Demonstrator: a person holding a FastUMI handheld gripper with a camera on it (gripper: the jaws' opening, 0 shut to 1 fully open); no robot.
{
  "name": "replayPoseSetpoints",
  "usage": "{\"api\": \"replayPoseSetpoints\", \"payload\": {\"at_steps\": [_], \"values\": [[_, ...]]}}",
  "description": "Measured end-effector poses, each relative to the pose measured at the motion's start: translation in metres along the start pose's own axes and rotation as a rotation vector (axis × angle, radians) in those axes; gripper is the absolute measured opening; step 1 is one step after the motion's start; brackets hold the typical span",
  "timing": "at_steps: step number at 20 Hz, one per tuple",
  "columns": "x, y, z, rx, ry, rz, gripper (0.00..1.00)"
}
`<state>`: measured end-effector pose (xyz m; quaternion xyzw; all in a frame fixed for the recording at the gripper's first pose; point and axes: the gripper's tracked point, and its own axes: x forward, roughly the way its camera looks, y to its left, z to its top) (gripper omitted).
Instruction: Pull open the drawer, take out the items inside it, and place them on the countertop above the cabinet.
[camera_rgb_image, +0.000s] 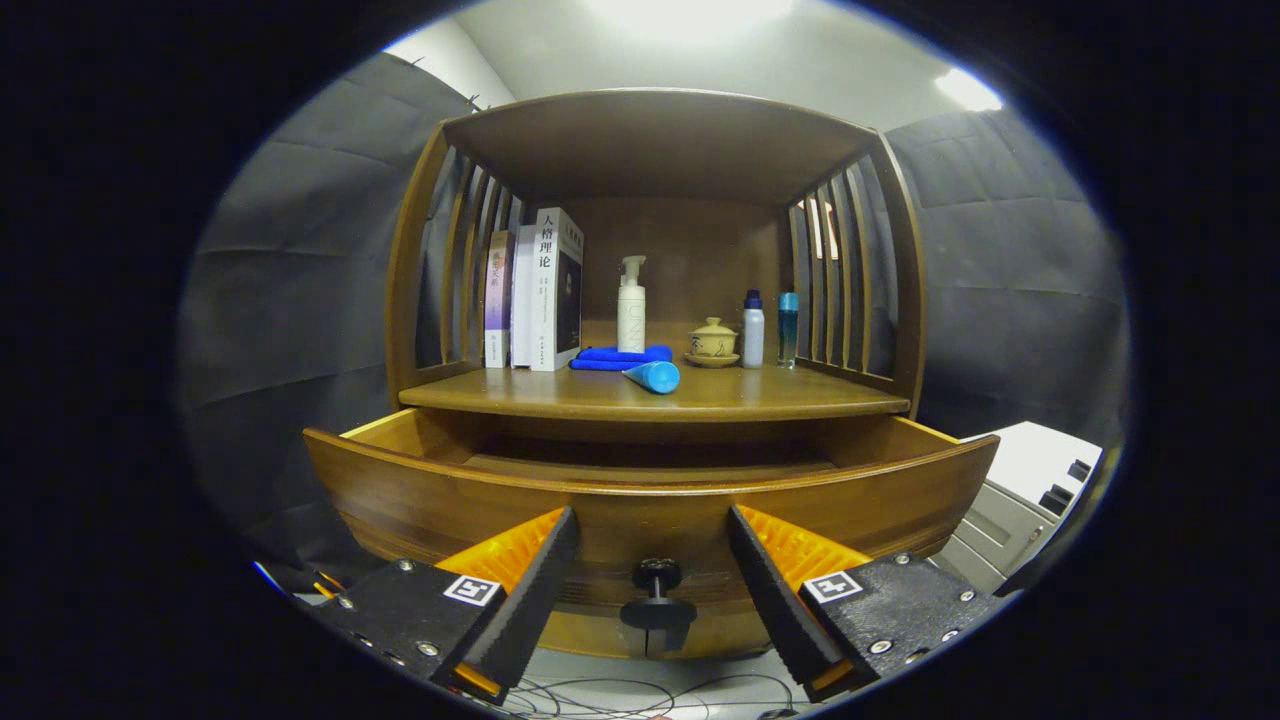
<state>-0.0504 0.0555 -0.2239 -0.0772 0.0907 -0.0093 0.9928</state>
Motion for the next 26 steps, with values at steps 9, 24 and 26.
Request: {"api": "replayPoseSetpoints", "payload": {"at_steps": [9, 24, 26], "values": [[0.073, -0.008, -0.006, -0.047, 0.043, 0.003, 0.95], [0.082, -0.022, -0.004, -0.081, 0.072, 0.049, 0.95], [0.068, -0.033, 0.013, -0.062, 0.046, 0.048, 0.95]]}}
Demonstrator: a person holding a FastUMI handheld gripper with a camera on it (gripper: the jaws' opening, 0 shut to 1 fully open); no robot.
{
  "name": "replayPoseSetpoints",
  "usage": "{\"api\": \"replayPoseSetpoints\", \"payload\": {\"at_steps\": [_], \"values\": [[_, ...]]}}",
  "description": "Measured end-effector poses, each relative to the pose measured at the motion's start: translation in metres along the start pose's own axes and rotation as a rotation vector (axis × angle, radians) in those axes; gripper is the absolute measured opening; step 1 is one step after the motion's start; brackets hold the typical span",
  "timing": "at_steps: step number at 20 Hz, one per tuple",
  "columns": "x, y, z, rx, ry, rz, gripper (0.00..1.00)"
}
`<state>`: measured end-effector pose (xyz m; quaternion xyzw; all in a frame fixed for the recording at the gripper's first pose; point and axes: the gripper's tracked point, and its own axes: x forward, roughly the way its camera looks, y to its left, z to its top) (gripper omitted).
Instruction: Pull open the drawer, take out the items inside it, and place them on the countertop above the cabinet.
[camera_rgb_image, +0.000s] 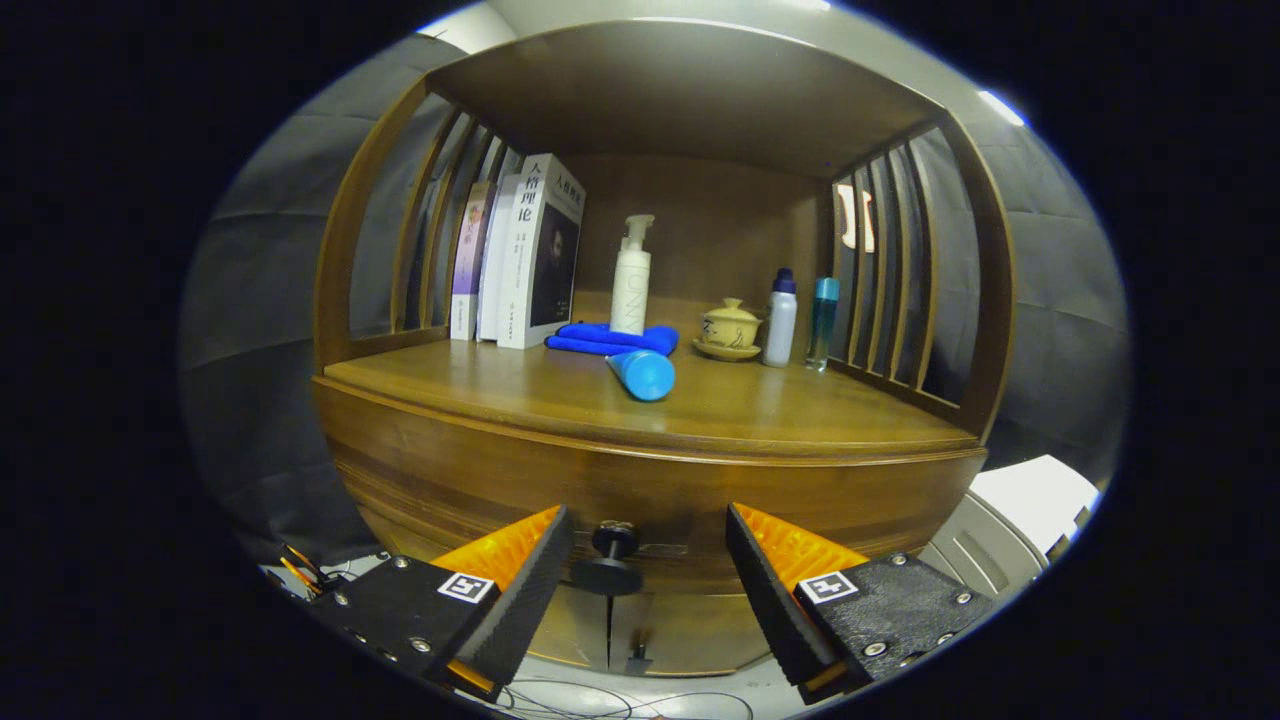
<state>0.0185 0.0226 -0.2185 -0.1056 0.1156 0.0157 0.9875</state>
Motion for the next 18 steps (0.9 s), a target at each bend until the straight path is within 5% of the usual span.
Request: {"api": "replayPoseSetpoints", "payload": {"at_steps": [5, 11, 18], "values": [[-0.030, -0.030, 0.071, 0.059, -0.023, 0.027, 0.95], [-0.046, -0.070, 0.153, -0.062, -0.051, -0.023, 0.95], [-0.059, -0.076, 0.201, -0.010, -0.155, -0.020, 0.95]]}}
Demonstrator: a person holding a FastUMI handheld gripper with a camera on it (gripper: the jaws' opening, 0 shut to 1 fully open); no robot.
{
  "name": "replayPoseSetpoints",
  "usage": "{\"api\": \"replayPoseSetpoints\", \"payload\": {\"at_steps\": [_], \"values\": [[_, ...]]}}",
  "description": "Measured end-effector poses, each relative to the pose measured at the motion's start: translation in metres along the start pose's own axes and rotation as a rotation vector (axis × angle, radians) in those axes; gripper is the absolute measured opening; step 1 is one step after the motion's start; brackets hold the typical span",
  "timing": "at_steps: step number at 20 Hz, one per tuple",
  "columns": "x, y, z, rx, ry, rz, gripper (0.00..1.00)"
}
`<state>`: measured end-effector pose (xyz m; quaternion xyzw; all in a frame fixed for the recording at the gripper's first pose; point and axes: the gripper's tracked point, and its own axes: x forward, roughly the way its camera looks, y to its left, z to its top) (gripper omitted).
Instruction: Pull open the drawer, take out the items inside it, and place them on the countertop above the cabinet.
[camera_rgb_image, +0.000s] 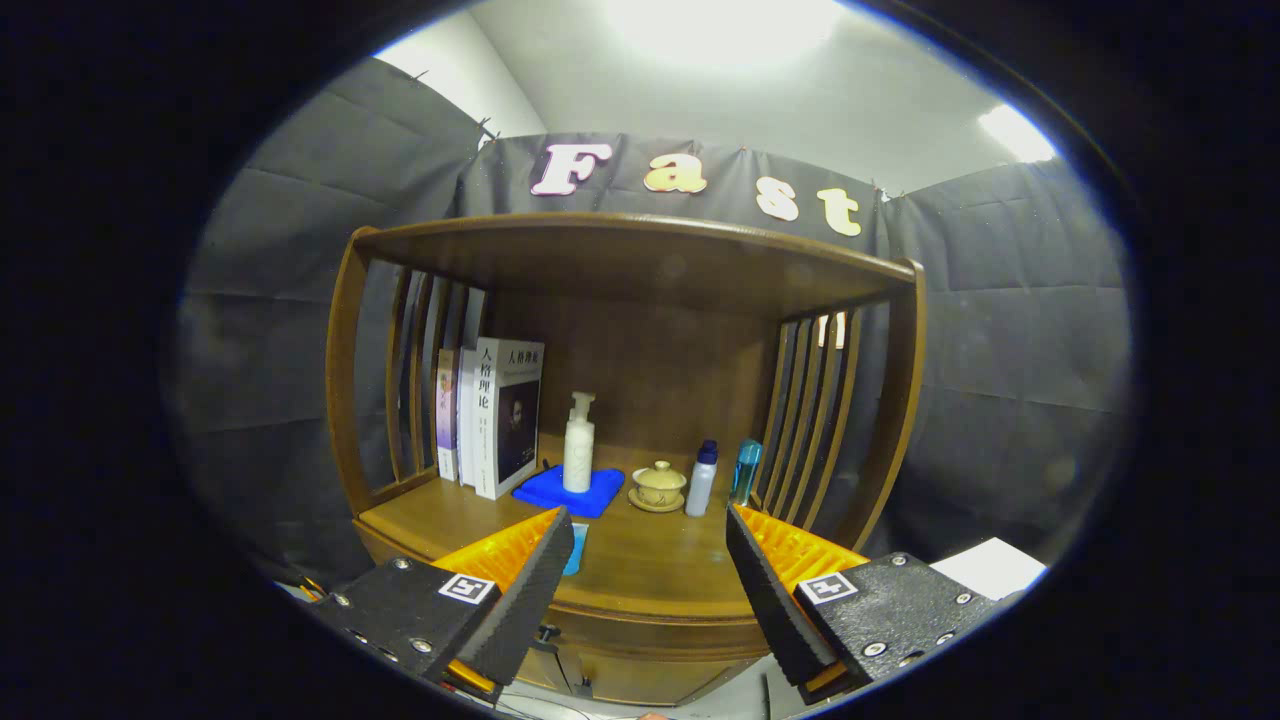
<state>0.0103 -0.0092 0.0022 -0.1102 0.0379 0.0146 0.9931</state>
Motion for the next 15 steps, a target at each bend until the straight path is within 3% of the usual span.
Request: {"api": "replayPoseSetpoints", "payload": {"at_steps": [8, 15], "values": [[-0.017, 0.024, -0.006, 0.103, 0.022, 0.029, 0.95], [-0.030, 0.056, -0.005, -0.031, 0.029, 0.029, 0.95]]}}
